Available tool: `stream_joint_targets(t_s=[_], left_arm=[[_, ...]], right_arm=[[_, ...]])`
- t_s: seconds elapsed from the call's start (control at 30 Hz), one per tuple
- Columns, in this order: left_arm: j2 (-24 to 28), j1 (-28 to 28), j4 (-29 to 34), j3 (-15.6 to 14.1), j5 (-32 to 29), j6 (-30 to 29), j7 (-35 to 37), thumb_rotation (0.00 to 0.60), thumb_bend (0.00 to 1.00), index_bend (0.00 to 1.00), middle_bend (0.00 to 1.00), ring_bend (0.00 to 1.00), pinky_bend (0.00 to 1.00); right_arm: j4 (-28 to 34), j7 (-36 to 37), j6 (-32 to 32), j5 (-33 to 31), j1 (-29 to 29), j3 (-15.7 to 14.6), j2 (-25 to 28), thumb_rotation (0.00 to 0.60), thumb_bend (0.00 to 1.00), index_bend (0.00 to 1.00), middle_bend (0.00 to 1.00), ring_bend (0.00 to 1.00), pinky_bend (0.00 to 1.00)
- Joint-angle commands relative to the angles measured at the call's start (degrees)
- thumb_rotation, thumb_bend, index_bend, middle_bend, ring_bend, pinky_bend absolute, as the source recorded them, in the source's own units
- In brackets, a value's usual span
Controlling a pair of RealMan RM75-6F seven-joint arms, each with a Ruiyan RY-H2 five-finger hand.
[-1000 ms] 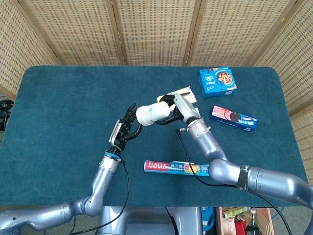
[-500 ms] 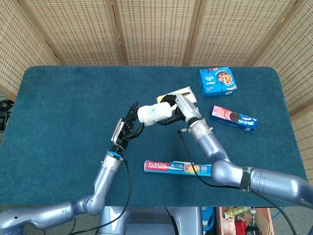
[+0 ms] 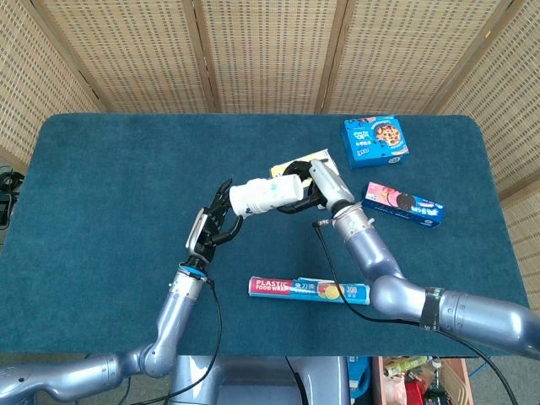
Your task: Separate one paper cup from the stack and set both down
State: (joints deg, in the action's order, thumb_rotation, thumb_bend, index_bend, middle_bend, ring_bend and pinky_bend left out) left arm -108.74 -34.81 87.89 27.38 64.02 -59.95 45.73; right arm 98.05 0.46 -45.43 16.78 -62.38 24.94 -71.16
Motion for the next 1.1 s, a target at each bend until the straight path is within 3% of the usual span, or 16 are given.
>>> stream_joint_targets(t_s=[0.03,0.3,0.6,0.87,1.1], left_arm=[[0.5,0.7,0.0,-0.5,0.3,-0.4,0.4,0.600,0.43,0.62,0.03,0.00,0.00],[2.2,2.4,0.7,-1.6,1.8,-1.2,0.9,0.600,0.43,0.63,0.03,0.00,0.00],[12.8,7.4,6.2,-4.9,4.1,-2.9,-4.5,0.600,0.43,0.63,0.04,0.00,0.00],[24.0,8.1,7.7,-6.5,2.4,-1.3,-18.8,0.600,0.43,0.63,0.05,0.00,0.00],[30.4,7.3,8.9,-8.9,0.5,1.9,-28.2,0.600,0.43,0.63,0.06,0.00,0.00]], right_arm=[[0.0,0.2,0.0,0.3,0.3,-0.1,0.2,0.600,0.26,0.75,0.62,0.48,0.73],[0.1,0.2,-0.3,1.0,0.9,-0.4,1.0,0.600,0.26,0.75,0.62,0.48,0.73],[0.6,0.7,-1.3,2.0,3.5,-1.1,3.5,0.600,0.26,0.75,0.62,0.48,0.73],[2.1,-2.0,-3.5,4.9,6.0,-4.5,5.2,0.600,0.26,0.75,0.61,0.48,0.73],[2.8,-5.7,-8.1,9.2,8.7,-8.3,5.6,0.600,0.26,0.75,0.61,0.48,0.73]])
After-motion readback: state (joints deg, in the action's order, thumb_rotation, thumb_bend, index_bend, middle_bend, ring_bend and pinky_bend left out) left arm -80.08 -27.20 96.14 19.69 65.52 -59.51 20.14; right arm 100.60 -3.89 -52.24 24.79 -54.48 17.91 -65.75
